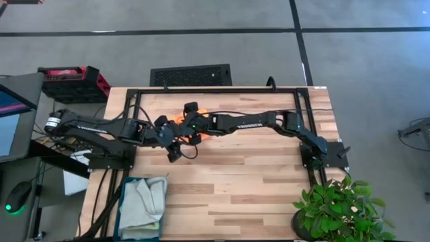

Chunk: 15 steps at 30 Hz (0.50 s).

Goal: Fold microfiber towels
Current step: Fold the orange microfiber towel

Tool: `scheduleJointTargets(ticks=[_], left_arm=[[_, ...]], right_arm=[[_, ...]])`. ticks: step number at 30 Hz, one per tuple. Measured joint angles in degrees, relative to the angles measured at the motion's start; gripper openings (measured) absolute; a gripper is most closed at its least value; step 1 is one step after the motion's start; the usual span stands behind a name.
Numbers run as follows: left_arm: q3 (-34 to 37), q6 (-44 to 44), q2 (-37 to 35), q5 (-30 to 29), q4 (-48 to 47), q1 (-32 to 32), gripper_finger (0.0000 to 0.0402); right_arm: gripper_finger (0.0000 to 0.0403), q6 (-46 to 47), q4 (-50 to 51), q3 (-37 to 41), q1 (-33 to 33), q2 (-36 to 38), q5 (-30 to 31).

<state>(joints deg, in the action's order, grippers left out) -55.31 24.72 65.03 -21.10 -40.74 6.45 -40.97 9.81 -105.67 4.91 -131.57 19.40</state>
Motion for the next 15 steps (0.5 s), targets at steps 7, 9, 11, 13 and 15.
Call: scheduleJointTargets(ticks=[7, 9, 11, 13, 15], left_arm=[[0.0, 0.0, -1.0, -0.4, -0.5, 0.1, 0.0147], [0.0, 0.0, -1.0, -0.3, -0.6, 0.1, 0.0147], [0.0, 0.0, -1.0, -0.3, -0.6, 0.1, 0.0147], [0.0, 0.0, -1.0, -0.2, -0.7, 0.1, 0.0147], [0.0, 0.1, -1.0, -0.1, -0.7, 0.1, 0.0147]], right_arm=[[0.0058, 0.1, -1.4, 0.1, 0.0, 0.0, 0.0], [0.0073, 0.1, -1.4, 0.1, 0.0, 0.0, 0.0], [0.0089, 0.0, -1.6, 0.1, 0.0, 0.0, 0.0], [0.0109, 0.0, -1.8, 0.1, 0.0, 0.0, 0.0], [0.0131, 0.0, -2.0, 0.2, 0.0, 0.0, 0.0]])
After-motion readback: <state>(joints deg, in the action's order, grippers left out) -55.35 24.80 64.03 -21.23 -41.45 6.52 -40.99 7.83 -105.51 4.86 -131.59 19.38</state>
